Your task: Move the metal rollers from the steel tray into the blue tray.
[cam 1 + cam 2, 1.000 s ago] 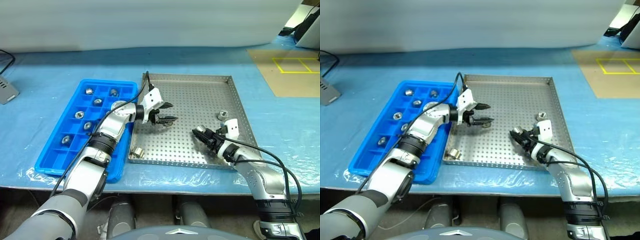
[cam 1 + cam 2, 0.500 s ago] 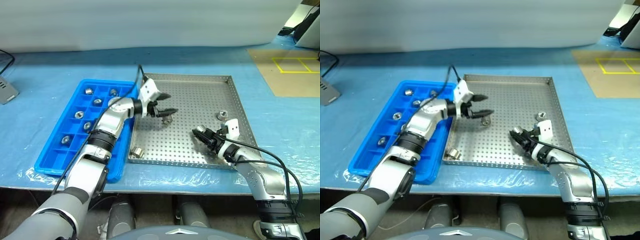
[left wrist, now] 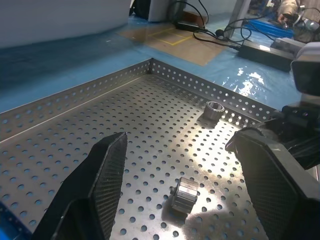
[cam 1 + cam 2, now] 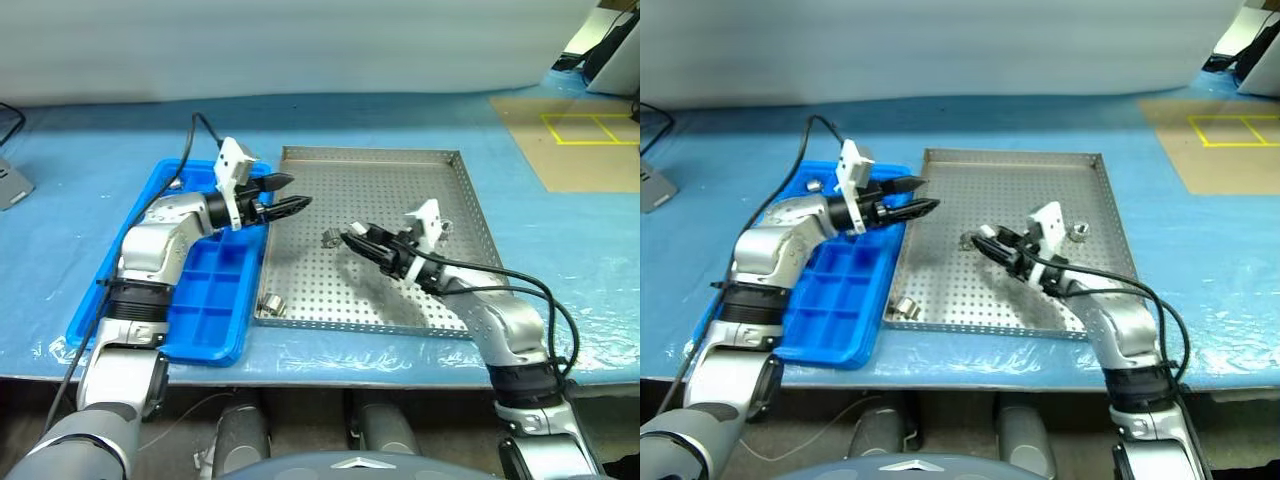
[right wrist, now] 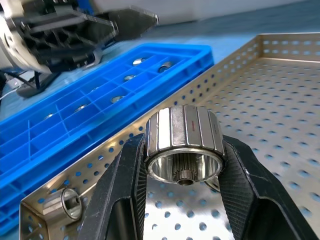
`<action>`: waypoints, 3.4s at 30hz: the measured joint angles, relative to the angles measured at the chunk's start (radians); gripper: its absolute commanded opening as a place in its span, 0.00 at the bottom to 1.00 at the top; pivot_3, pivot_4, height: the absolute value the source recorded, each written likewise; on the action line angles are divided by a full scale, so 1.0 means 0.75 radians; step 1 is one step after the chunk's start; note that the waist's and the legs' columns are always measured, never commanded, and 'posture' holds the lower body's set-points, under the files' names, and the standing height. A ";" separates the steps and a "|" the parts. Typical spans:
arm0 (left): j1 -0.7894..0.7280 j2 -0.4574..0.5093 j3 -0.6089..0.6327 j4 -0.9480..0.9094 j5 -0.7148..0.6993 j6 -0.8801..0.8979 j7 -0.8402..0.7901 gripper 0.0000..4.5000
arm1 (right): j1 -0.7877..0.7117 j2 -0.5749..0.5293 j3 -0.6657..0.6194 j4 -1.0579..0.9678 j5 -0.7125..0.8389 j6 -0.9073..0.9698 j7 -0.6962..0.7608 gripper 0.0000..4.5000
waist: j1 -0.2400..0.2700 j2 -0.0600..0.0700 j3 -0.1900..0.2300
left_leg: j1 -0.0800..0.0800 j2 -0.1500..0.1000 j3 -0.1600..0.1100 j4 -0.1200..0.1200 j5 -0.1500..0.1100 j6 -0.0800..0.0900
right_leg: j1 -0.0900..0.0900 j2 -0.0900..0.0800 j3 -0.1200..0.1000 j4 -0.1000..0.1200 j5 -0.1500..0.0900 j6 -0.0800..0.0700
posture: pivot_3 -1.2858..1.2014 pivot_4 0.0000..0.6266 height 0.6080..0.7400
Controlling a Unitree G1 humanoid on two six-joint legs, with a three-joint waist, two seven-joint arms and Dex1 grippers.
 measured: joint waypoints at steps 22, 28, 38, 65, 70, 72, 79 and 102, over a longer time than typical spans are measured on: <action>0.455 0.175 0.226 -0.357 -0.118 0.009 0.236 0.80 | -0.558 0.303 0.303 0.698 -0.321 -0.138 0.242 0.36 | 0.095 -0.001 0.001 | -0.005 0.001 -0.006 -0.001 0.007 -0.012 | -0.004 -0.001 -0.009 0.009 -0.001 -0.003 | 0.54 0.24 1.00; 0.527 0.179 0.229 -0.371 -0.141 0.018 0.277 0.80 | -0.575 0.340 0.309 0.648 -0.296 -0.065 0.363 0.36 | 0.107 -0.001 0.001 | -0.003 0.003 -0.007 -0.003 0.007 -0.012 | -0.005 0.001 -0.008 0.012 -0.003 -0.005 | 0.55 0.24 1.00; 0.557 0.204 0.272 -0.375 -0.171 0.037 0.304 0.80 | -0.616 0.493 0.336 0.758 -0.311 -0.010 0.339 0.36 | 0.122 -0.001 0.000 | -0.003 0.002 -0.009 -0.003 0.008 -0.014 | -0.006 0.000 -0.009 0.015 -0.003 -0.005 | 0.56 0.24 1.00; 0.470 0.135 0.183 -0.398 -0.179 0.044 0.336 0.81 | -0.624 0.345 0.153 0.695 -0.334 -0.110 0.316 0.80 | 0.148 -0.002 0.000 | -0.003 0.001 -0.011 -0.003 0.012 -0.020 | -0.006 0.000 -0.009 0.017 -0.004 -0.005 | 0.51 0.24 1.00; 0.361 0.065 0.085 -0.327 -0.169 0.036 0.307 0.81 | -0.542 0.154 -0.049 0.300 -0.125 0.107 0.316 0.80 | 0.146 -0.002 0.000 | -0.002 0.001 -0.009 -0.002 0.012 -0.020 | -0.005 0.001 -0.008 0.017 -0.003 -0.005 | 0.48 0.24 1.00; 0.302 0.025 0.038 -0.262 -0.149 0.021 0.288 0.81 | -0.494 0.067 -0.128 0.203 -0.088 0.148 0.283 0.80 | 0.143 -0.002 0.000 | -0.001 0.001 -0.008 -0.002 0.012 -0.020 | -0.005 0.001 -0.006 0.018 -0.003 -0.005 | 0.47 0.24 1.00; 0.053 -0.124 -0.206 0.055 0.071 -0.190 0.204 0.81 | -0.271 -0.084 -0.246 0.072 -0.086 0.194 0.141 0.80 | 0.111 -0.002 0.000 | 0.001 0.000 -0.006 -0.001 0.012 -0.019 | -0.004 0.001 -0.003 0.017 -0.003 -0.004 | 0.42 0.24 1.00; -0.251 -0.351 -0.385 0.903 0.437 -0.642 -0.082 0.81 | 0.042 -0.080 -0.337 -0.205 -0.041 0.210 -0.204 0.80 | 0.006 -0.002 0.000 | 0.002 -0.001 -0.003 0.003 0.004 -0.004 | 0.001 -0.001 -0.001 0.013 -0.003 -0.005 | 0.35 0.24 1.00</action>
